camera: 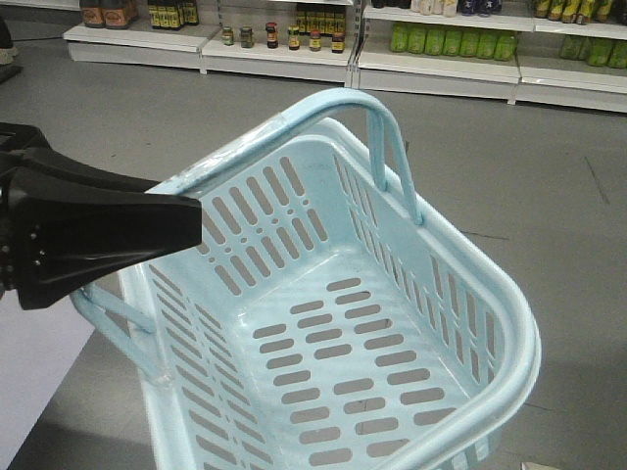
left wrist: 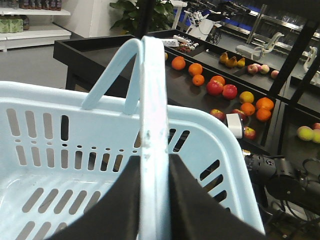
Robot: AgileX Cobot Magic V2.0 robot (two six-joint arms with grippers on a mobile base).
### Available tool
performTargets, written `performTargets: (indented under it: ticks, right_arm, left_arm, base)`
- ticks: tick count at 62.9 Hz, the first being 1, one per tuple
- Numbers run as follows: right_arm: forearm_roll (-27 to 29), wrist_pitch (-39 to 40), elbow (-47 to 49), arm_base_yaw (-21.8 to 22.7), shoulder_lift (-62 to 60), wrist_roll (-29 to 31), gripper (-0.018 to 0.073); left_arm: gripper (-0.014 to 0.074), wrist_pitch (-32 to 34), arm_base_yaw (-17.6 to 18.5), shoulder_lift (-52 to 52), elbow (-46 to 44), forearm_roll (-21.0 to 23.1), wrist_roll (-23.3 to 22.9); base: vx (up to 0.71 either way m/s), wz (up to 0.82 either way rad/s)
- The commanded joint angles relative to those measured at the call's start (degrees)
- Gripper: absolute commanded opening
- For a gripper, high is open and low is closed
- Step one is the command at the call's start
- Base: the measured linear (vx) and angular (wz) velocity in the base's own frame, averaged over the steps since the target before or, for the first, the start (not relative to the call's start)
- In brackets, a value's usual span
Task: Pick three apples into basket with both arms
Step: 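Drive the base away from the table holding the basket aloft, then turn the base toward the apple table carrying the basket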
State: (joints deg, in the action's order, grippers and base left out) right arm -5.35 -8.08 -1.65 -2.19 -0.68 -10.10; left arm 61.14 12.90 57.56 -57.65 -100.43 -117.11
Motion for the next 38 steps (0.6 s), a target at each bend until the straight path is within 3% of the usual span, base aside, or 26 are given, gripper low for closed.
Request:
performTargets:
  ticks: [1, 38]
  right_arm:
    - [-0.6, 4.4, -0.7, 0.4, -0.8, 0.1, -0.0007]
    - [-0.6, 4.4, -0.7, 0.4, -0.8, 0.1, -0.0007]
  left_arm:
    - [-0.0006, -1.8, 0.1, -1.1, -1.6, -2.9, -0.1]
    - [-0.0006, -1.8, 0.1, -1.1, -1.6, -2.9, -0.1]
  base:
    - [0.18, 0.15]
    - [0.24, -0.09]
